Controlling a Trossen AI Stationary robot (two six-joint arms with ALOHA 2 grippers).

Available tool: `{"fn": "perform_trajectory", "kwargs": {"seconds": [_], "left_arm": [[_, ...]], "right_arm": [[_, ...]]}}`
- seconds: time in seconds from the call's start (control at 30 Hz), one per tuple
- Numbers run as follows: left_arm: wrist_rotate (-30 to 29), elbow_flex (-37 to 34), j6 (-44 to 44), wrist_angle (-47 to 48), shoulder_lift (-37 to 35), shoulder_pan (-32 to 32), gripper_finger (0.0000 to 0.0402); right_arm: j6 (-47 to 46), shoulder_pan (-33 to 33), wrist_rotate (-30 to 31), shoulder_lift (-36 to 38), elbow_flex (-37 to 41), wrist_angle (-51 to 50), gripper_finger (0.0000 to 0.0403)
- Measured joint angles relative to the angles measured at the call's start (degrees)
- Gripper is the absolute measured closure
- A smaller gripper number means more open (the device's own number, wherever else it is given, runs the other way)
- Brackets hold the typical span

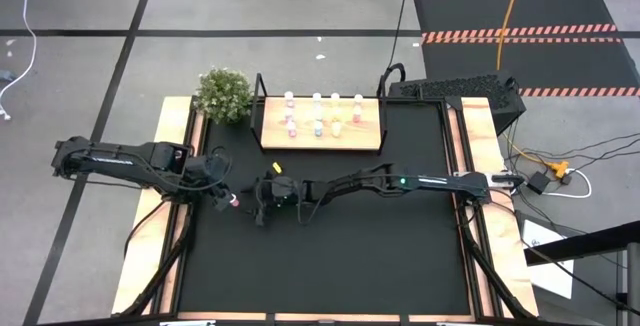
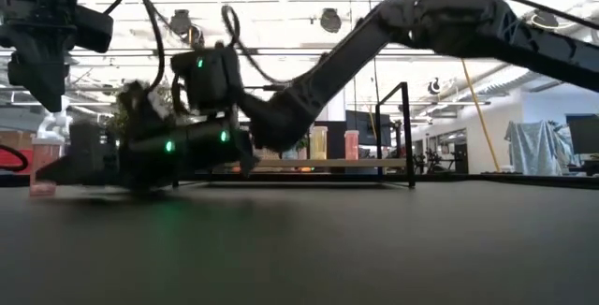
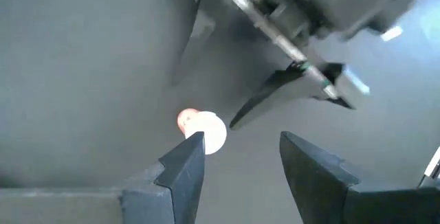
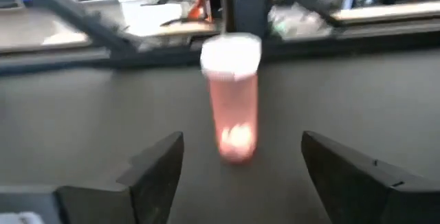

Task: Pick and place medicine bottles onto shelf by color
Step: Put the pink pill bottle on the shelf aligned with the other pink pill bottles

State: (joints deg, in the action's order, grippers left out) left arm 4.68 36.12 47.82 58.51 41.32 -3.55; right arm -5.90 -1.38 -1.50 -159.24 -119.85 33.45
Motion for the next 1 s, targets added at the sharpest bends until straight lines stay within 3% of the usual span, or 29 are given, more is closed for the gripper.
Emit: {"fn": "perform_trajectory", "kwargs": {"seconds": [0.2,0.53,1.0], "left_arm": [[-0.2,0.0,1.3,0.0,0.0,0.0,0.0213],[-0.2,0.1,4.0,0.5,0.0,0.0,0.0213],[-0.1,0.1,6.2,0.2,0.0,0.0,0.0213]], "right_arm": [[1.2,0.4,-4.7,-4.8,-6.0,-0.3,0.0100],[2.6,1.3,-9.1,-9.0,-10.7,-4.8,0.0131],[0.2,1.6,-10.6,-8.8,-10.5,-3.7,0.0281]]}}
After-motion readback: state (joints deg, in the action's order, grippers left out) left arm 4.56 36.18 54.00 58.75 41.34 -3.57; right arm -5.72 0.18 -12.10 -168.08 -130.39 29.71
